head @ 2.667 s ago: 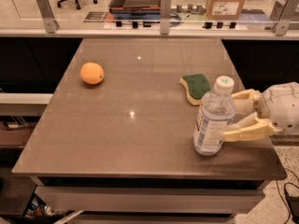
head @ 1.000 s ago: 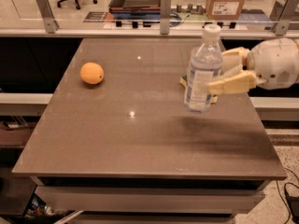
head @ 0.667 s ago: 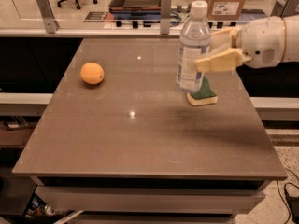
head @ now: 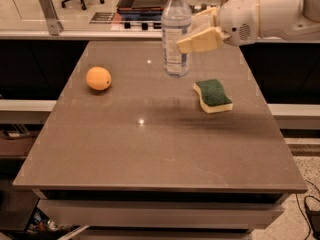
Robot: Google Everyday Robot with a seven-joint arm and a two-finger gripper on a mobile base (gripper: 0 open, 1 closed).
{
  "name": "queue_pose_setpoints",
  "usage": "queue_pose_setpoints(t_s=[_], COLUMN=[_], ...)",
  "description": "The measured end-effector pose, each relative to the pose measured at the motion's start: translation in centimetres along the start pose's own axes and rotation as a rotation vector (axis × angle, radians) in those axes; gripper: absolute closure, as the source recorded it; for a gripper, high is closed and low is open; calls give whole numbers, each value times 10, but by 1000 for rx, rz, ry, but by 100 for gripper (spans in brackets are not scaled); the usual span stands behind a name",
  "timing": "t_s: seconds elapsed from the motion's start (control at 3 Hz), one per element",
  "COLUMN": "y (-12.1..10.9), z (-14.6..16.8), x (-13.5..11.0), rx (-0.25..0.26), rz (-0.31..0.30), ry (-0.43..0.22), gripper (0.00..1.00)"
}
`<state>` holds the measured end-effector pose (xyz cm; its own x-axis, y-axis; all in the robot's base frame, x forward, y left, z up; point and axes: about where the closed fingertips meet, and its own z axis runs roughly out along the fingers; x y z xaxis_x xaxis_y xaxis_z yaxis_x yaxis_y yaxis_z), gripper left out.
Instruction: Move blue plastic bottle near orange
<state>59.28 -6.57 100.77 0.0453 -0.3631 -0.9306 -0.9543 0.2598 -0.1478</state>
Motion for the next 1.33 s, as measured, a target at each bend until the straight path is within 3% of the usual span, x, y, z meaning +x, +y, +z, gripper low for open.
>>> queue_pose_setpoints(t_s=[0.67,1.0,1.33], y=[-33,-49,-59], z=[58,83,106], x=[2,19,35], rx=[-37,-16,1], rz=[2,23,40], ry=[57,87,69], gripper=[100,100,100])
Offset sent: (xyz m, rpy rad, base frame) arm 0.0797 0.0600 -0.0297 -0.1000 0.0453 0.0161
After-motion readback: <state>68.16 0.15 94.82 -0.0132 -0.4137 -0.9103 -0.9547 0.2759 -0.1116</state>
